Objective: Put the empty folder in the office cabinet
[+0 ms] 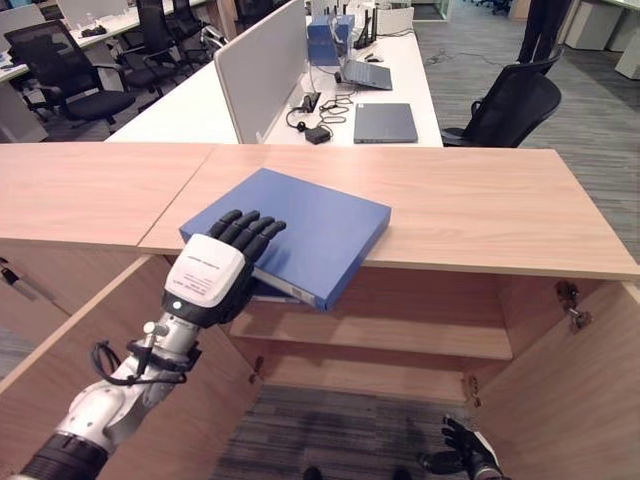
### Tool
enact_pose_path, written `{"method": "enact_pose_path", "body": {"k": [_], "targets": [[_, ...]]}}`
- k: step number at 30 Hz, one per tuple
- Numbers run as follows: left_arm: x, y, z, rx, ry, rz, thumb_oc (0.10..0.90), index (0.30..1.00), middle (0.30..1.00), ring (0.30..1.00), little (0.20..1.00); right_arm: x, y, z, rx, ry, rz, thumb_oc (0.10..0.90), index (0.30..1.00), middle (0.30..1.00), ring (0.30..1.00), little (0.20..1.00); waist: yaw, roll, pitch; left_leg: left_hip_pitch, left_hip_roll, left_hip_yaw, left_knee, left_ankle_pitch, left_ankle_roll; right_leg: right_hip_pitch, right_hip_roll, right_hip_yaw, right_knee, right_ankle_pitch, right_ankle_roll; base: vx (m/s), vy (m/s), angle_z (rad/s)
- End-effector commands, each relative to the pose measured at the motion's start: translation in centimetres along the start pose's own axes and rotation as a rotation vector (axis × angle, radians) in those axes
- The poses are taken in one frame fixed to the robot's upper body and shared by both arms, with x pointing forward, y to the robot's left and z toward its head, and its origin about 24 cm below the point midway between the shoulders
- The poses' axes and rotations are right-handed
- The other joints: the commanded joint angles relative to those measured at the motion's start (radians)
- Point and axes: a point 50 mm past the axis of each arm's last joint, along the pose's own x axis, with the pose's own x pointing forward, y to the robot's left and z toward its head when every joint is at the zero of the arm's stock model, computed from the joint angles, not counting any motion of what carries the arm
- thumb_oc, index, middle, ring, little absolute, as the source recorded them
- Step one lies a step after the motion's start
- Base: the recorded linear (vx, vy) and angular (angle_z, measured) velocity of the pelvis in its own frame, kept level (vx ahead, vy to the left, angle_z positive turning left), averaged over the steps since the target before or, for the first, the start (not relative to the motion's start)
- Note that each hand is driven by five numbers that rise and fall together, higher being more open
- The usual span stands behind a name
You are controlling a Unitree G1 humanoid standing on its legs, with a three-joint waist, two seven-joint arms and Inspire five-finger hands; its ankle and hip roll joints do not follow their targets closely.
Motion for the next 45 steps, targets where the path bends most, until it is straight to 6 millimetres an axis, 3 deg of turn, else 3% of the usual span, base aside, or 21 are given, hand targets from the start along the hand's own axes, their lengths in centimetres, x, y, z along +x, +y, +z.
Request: {"method": "enact_pose_path", "body": {"k": [1, 14, 26, 27, 28, 30, 45], "targets": [[4.6, 4.0, -1.0, 0.078, -0.065, 0.196, 0.800, 0.900, 0.900, 0.900, 0.900, 1.2, -0.8, 4.6, 0.056, -0.178, -0.020, 0.800, 0.900, 0.900, 0.900, 0.900, -0.004, 0.001, 0.000, 0.066, 0.055, -0.062, -0.001, -0.136, -0.072, 0.091, -0.038, 0.046, 0.014, -0.174, 0.082, -0.02, 0.008, -0.09], [5.3, 2.3, 0.5, -0.021, -0.079, 0.154, 0.800, 0.900, 0.900, 0.900, 0.900, 1.2, -0.6, 4.4, 0.089, -0.163, -0.033, 0.800, 0.900, 0.900, 0.900, 0.900, -0.024, -0.002, 0.002, 0.073, 0.056, -0.054, -0.001, -0.138, -0.071, 0.089, -0.037, 0.056, 0.015, -0.174, 0.081, 0.00, 0.002, -0.04], [6.1, 1.8, 1.1, -0.006, -0.117, 0.125, 0.800, 0.900, 0.900, 0.900, 0.900, 1.1, -0.9, 4.2, 0.105, -0.159, -0.043, 0.800, 0.900, 0.900, 0.900, 0.900, -0.036, -0.005, 0.002, 0.075, 0.056, -0.047, -0.001, -0.140, -0.070, 0.088, -0.038, 0.062, 0.014, -0.172, 0.082, 0.00, 0.000, 0.00], [6.1, 1.8, 1.0, 0.004, -0.118, 0.116, 0.640, 0.660, 0.660, 0.660, 0.660, 1.1, -0.9, 4.2, 0.108, -0.160, -0.044, 0.800, 0.900, 0.900, 0.900, 0.900, -0.038, -0.004, 0.001, 0.076, 0.056, -0.043, -0.001, -0.140, -0.070, 0.087, -0.038, 0.064, 0.014, -0.172, 0.082, 0.00, 0.000, 0.00], [6.1, 1.8, 1.0, 0.004, -0.118, 0.116, 0.533, 0.500, 0.500, 0.500, 0.500, 1.1, -0.9, 4.2, 0.108, -0.160, -0.044, 0.800, 0.900, 0.900, 0.900, 0.900, -0.038, -0.004, 0.001, 0.076, 0.056, -0.043, -0.001, -0.140, -0.070, 0.087, -0.038, 0.064, 0.014, -0.172, 0.082, 0.00, 0.004, -0.03], [6.2, 1.8, 1.0, 0.015, -0.124, 0.108, 0.400, 0.300, 0.300, 0.300, 0.300, 1.2, -0.8, 4.1, 0.109, -0.157, -0.042, 0.800, 0.900, 0.900, 0.900, 0.900, -0.038, -0.005, 0.001, 0.078, 0.056, -0.038, -0.001, -0.142, -0.071, 0.084, -0.038, 0.067, 0.014, -0.170, 0.082, 0.00, 0.004, -0.04], [5.8, 1.9, 0.8, -0.019, -0.076, 0.137, 0.400, 0.300, 0.300, 0.300, 0.300, 1.2, -1.0, 4.1, 0.105, -0.147, -0.054, 0.800, 0.900, 0.900, 0.900, 0.900, -0.031, -0.011, -0.002, 0.079, 0.053, -0.044, -0.001, -0.143, -0.069, 0.090, -0.040, 0.063, 0.016, -0.174, 0.081, 0.00, 0.000, 0.00]]}}
